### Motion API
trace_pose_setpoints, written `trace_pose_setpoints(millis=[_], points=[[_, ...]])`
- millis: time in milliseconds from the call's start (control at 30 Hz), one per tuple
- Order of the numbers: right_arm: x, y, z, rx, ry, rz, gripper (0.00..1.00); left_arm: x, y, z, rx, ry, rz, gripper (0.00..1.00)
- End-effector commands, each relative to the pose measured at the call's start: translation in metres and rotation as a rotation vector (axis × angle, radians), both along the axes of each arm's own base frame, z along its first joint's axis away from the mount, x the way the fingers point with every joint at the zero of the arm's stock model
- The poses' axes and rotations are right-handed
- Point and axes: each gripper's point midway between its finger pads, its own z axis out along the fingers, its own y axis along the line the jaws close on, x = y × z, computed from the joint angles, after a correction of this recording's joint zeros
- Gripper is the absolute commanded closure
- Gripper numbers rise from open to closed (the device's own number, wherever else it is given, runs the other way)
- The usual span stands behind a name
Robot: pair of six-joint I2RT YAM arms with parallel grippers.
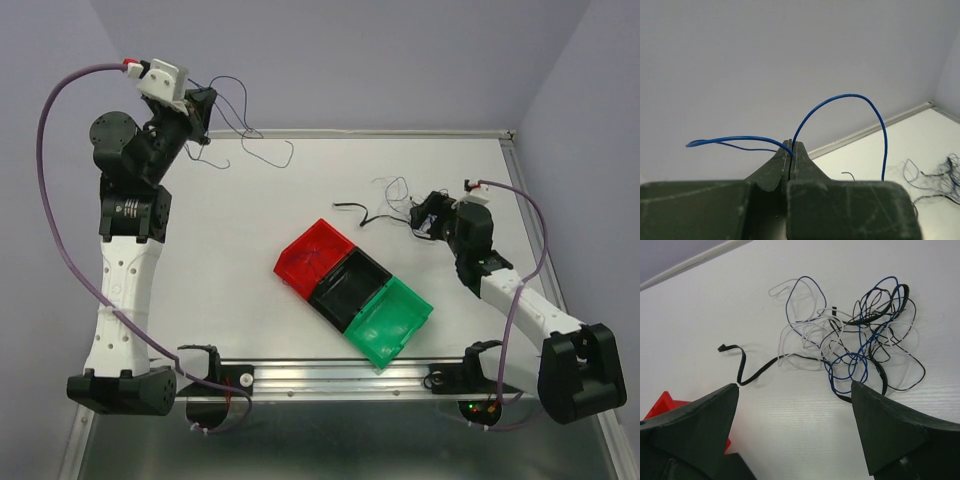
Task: Untangle the cables
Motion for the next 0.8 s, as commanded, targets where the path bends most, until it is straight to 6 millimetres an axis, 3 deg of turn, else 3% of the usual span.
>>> trace_pose_setpoints(millis=[0,133,167,300,400,533,600,733,767], points=[[0.004,0.028,0.052,0.036,-0.094,0.137,0.02,-0.046,-0.036,0.008,0.027,-0.031,-0.196,1.0],[0.015,0.043,0.096,0.046,-0.166,0.212,0.04,-0.059,-0.064,-0.021,0.005,0.035,-0.312,1.0],[0.019,0.048,0.114,0.051,-0.195,0.231,0.04,-0.063,-0.069,-0.024,-0.005,0.046,-0.33,1.0],[0.024,0.062,0.155,0.059,-0.266,0.305,0.07,-0.067,-0.085,-0.029,-0.028,0.064,-0.375,1.0],[0.028,0.068,0.169,0.048,-0.291,0.341,0.09,-0.07,-0.093,-0.035,-0.062,0.093,-0.413,1.0],[0.036,0.077,0.18,0.035,-0.304,0.386,0.12,-0.076,-0.104,-0.049,-0.106,0.126,-0.469,1.0],[0.038,0.079,0.177,0.037,-0.294,0.395,0.12,-0.078,-0.112,-0.059,-0.119,0.148,-0.493,1.0],[0.037,0.077,0.152,0.038,-0.275,0.384,0.12,-0.073,-0.118,-0.083,-0.137,0.188,-0.478,1.0],[0.035,0.076,0.136,0.038,-0.247,0.376,0.12,-0.075,-0.119,-0.085,-0.146,0.186,-0.475,1.0]])
